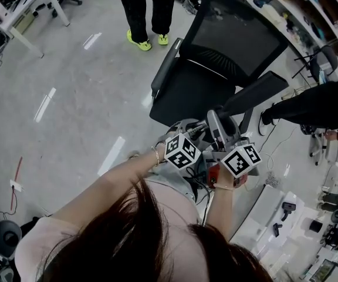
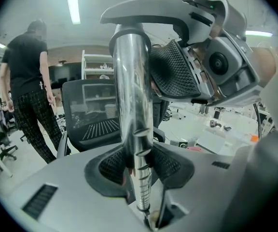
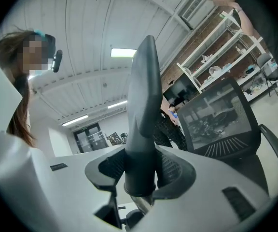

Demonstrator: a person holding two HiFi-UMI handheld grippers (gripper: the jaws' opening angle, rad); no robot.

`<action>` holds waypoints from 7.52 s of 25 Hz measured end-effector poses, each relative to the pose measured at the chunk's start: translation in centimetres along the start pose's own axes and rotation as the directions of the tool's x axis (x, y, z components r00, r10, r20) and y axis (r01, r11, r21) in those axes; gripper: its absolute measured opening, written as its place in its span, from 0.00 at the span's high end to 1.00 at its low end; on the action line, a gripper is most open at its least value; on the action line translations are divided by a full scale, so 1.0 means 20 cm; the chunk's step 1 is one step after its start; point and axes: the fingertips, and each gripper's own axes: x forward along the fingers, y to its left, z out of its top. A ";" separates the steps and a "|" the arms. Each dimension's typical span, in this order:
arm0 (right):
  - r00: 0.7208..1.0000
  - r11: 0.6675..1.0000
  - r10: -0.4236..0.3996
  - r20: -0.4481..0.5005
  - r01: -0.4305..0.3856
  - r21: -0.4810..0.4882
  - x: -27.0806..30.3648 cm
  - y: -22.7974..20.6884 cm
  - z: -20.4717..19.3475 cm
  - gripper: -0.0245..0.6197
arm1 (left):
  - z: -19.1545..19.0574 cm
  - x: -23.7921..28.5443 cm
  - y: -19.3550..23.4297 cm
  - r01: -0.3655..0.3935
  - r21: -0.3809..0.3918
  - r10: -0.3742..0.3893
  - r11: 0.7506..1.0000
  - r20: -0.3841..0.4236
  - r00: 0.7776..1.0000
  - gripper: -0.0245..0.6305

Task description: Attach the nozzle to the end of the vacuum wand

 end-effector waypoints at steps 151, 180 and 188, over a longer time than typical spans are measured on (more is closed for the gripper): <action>0.913 0.937 -0.307 -0.268 0.241 -0.253 -0.24 0.43 -0.13 0.68 | -0.05 -0.32 -0.24 0.142 0.205 -0.168 0.968 0.119 0.979 0.73; 0.945 0.970 -0.110 -0.307 0.034 -0.241 -0.29 0.41 -0.13 0.69 | -0.04 -0.29 -0.26 0.135 0.210 -0.162 0.969 0.120 0.980 0.73; 0.944 0.964 -0.139 -0.299 0.059 -0.260 -0.27 0.41 -0.13 0.68 | -0.04 -0.29 -0.24 0.099 0.200 -0.124 0.975 0.115 0.986 0.73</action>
